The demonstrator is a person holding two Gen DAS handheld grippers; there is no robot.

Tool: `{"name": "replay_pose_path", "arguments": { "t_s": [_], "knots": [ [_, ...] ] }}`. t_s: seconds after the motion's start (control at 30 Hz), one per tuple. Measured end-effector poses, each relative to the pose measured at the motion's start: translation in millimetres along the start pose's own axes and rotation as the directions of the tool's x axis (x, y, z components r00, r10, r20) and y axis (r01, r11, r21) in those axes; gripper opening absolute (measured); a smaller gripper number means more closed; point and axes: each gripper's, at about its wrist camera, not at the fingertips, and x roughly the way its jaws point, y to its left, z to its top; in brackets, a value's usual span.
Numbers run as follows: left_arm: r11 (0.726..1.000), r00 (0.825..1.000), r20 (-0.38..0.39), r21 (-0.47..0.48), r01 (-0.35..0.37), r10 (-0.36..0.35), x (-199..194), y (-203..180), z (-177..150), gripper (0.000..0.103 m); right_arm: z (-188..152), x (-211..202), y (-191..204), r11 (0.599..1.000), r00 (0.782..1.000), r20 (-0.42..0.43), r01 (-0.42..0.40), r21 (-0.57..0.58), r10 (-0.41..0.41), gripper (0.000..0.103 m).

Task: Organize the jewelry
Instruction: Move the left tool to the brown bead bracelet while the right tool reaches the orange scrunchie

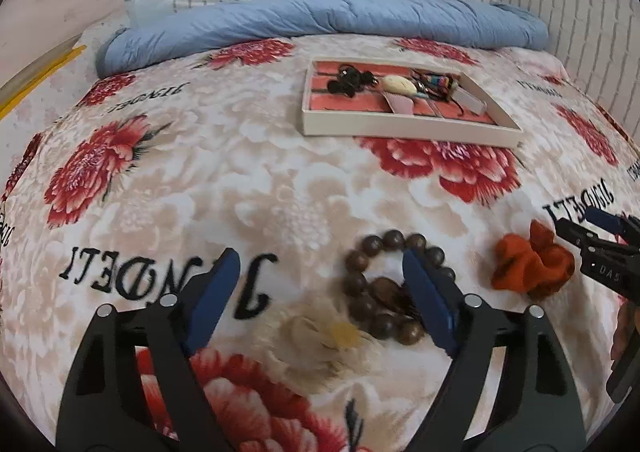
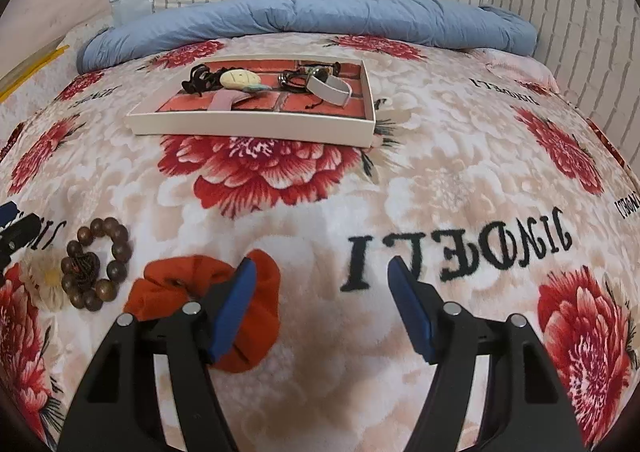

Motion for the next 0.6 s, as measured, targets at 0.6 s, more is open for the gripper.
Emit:
{"name": "replay_pose_path", "arguments": {
  "t_s": [0.6],
  "knots": [
    [1.0, 1.0, -0.016, 0.01, -0.005, 0.005, -0.8, -2.5, -14.1, 0.075, -8.7, 0.0, 2.5, 0.999, 0.999, -0.013, -0.036, 0.021, 0.036, 0.067]
  ]
}}
